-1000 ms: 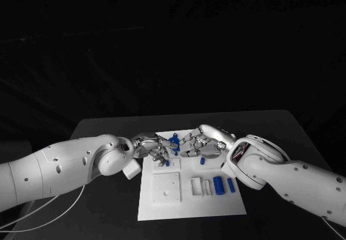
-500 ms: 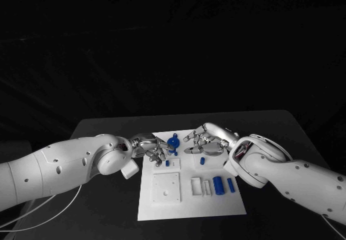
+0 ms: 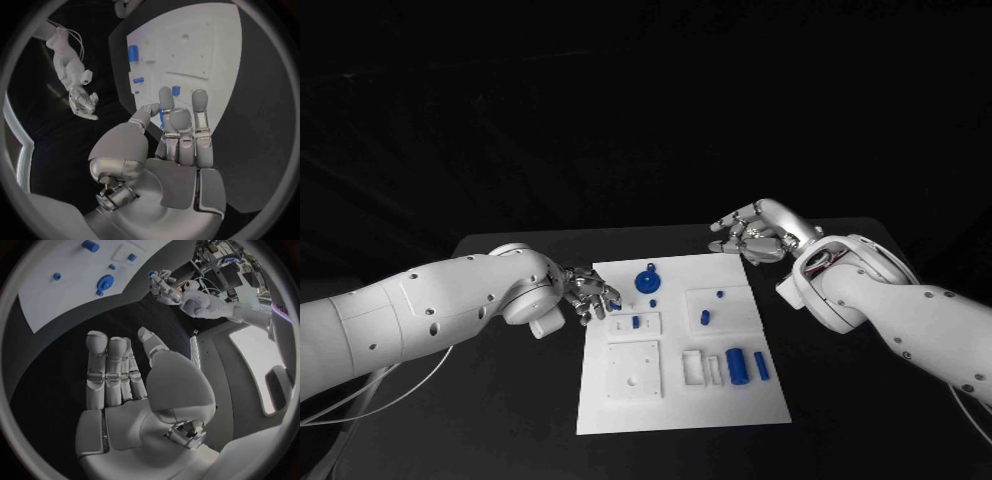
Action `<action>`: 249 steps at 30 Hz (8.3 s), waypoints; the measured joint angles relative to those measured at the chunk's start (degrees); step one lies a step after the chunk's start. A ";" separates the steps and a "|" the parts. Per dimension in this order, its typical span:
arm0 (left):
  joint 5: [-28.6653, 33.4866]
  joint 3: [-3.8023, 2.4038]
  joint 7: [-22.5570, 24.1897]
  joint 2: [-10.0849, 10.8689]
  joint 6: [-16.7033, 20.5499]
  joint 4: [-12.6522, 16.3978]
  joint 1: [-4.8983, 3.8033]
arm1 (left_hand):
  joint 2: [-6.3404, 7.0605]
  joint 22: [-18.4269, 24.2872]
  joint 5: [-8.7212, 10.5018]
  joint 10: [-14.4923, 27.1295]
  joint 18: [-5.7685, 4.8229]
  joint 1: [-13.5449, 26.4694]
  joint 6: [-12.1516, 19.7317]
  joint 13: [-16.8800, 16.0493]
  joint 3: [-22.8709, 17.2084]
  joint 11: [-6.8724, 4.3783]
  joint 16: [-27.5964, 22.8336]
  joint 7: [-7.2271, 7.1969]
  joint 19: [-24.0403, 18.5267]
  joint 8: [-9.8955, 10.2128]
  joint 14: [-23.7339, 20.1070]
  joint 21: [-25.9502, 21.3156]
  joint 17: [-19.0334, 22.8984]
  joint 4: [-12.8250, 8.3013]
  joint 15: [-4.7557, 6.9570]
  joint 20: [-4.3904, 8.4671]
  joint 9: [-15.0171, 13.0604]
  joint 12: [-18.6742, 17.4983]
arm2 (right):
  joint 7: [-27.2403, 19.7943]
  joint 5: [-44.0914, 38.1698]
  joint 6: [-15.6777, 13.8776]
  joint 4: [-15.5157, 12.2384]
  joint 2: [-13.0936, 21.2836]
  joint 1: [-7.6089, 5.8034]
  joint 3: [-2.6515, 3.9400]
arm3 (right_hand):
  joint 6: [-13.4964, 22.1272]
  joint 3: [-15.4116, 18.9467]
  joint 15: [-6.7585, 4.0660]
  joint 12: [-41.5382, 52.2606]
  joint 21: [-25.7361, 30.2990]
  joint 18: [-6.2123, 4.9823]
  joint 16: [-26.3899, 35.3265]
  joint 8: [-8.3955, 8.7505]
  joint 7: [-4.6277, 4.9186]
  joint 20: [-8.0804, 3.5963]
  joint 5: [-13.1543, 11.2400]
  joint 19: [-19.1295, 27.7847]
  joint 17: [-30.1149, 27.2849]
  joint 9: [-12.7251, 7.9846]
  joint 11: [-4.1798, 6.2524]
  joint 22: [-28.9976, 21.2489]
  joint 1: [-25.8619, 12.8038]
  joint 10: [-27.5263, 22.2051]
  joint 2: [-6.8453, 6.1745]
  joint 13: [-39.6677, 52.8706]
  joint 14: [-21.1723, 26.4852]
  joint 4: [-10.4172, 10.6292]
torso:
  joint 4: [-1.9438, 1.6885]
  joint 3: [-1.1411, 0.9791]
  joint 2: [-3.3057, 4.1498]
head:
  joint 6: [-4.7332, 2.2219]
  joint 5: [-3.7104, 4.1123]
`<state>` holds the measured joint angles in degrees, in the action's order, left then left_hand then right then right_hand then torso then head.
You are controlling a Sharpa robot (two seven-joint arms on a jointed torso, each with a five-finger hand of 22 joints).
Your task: Assemble the parts on the task board
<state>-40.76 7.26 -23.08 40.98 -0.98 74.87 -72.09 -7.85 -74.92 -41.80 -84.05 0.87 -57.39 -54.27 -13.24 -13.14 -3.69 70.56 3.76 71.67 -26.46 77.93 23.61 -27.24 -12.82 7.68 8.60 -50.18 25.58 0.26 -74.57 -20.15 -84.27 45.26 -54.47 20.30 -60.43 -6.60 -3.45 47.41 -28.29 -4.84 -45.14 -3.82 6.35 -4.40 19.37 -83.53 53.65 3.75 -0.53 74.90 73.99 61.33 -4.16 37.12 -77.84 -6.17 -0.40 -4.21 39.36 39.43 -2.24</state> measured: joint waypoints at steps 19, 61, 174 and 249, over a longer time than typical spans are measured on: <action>-14.98 3.21 -9.32 -6.44 3.02 -3.64 -0.28 | 1.00 0.01 -3.08 0.11 0.00 1.41 -0.29 -0.37 -1.02 -0.11 0.21 -0.29 0.21 -0.47 0.40 1.55 -0.92 0.43 0.19 0.21 -3.18 1.26 | 0.01 2.39 -1.73 2.17 -0.59 -0.89 0.64 | 0.00 -1.18 0.00 0.00 -0.45 0.00 0.00 0.00 -0.01 0.00 1.72 0.00 0.00 0.00 0.00 0.00 -0.45 0.00 -0.45 -0.24 0.00 0.25 | -0.06 0.01 0.01 | 1.00 -0.48; -22.02 5.21 -8.80 -8.41 10.14 -3.32 2.86 | 0.89 -0.01 -2.39 0.10 0.00 1.29 -0.61 0.00 -1.27 -0.08 -0.02 -0.40 0.20 0.57 0.80 1.77 -1.08 0.16 0.18 0.20 -2.76 1.53 | -0.02 2.74 -1.82 2.43 -1.15 -0.92 0.81 | -0.20 -1.81 0.00 0.00 -0.68 0.00 0.00 0.00 -0.20 0.00 2.16 0.01 0.01 0.00 0.00 0.00 -0.68 0.00 -0.68 -0.34 0.00 0.24 | -0.06 0.04 0.01 | 1.82 -0.40; -23.31 5.71 -7.59 -8.85 6.81 -4.98 3.18 | 8.16 0.01 8.87 0.12 0.00 -3.52 -2.11 0.34 8.56 0.33 -1.69 -2.32 0.81 7.20 0.46 -1.86 0.05 6.94 -0.93 -0.42 6.05 -1.14 | -0.04 3.00 -1.11 3.06 -1.52 -0.92 0.81 | -0.20 -2.04 0.00 -0.01 -1.10 0.00 0.00 0.00 -0.20 0.00 2.44 0.01 0.02 0.00 0.00 0.01 -0.90 0.00 -0.90 -0.45 0.00 0.47 | -0.04 0.07 -0.01 | 1.97 -0.12; -35.11 3.83 28.18 -16.58 20.38 -16.26 2.93 | 10.11 -0.02 33.16 16.38 3.56 -20.55 -11.32 9.80 1.72 8.37 -13.13 2.16 -2.66 22.65 -3.70 -6.88 5.77 -1.73 -6.35 -6.14 46.12 -22.04 | -1.07 4.41 -1.15 4.59 -2.48 -0.91 0.80 | -1.55 -7.03 0.40 -34.88 4.82 -1.20 0.99 0.17 -0.09 0.22 2.32 -0.20 -1.09 0.00 -0.91 0.00 -1.05 11.58 -1.81 -30.86 -0.03 -0.24 | 0.12 -0.06 0.32 | -0.21 0.82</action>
<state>-75.87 11.09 5.10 24.40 19.39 58.61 -69.16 2.26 -74.93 -8.64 -67.68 4.43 -77.94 -65.59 -3.44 -11.42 4.68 57.42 5.92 69.01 -3.81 74.22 16.73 -21.47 -14.54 1.32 2.47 -4.06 3.54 -0.81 -70.16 -21.30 -79.69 42.78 -55.38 21.10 -61.97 -13.63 -3.06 12.53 -23.47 -6.04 -44.15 -3.66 6.27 -4.18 21.69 -83.73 52.56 3.75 -1.44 74.91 72.94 72.91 -5.97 6.26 -77.87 -6.41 -0.29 -4.27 39.69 39.22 -1.42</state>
